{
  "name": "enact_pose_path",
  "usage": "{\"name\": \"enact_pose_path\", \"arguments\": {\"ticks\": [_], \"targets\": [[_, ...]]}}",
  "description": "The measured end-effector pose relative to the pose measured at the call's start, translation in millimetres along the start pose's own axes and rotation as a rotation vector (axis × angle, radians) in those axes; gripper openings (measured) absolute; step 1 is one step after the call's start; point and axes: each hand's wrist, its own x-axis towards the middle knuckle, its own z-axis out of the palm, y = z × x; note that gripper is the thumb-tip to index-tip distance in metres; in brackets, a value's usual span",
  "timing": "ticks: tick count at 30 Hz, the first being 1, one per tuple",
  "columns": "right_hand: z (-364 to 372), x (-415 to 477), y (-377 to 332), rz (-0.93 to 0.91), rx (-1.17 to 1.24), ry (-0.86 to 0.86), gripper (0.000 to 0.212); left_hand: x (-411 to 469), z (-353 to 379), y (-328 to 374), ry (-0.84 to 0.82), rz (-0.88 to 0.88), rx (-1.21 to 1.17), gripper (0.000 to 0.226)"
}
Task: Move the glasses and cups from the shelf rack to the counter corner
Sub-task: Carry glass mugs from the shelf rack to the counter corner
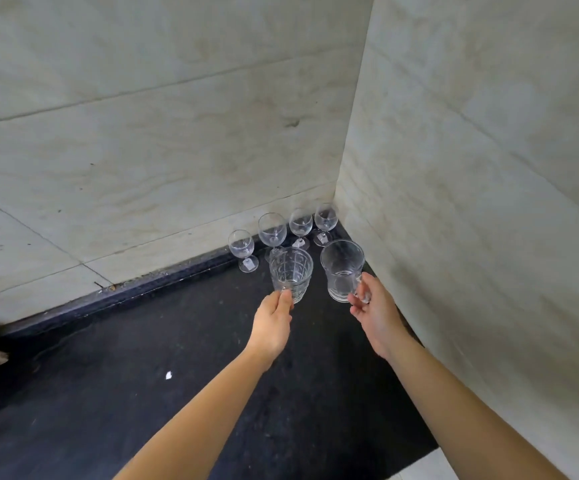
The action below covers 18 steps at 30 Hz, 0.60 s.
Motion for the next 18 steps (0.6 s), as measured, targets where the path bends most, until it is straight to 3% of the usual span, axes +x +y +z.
{"name": "enact_pose_path", "arguments": {"ticks": [5,12,18], "targets": [[5,69,5,0.075,0.114,0.035,0.056,47,36,-17,0.034,-0.060,0.020,0.046],[17,122,9,0.081,0.239,-0.016,0.034,93,64,-34,0.082,-0.105,0.048,0.042],[19,139,12,0.082,0.203,-0.031,0.045,113,74,-33,0.064,-0.116,0.076,0.034]]}}
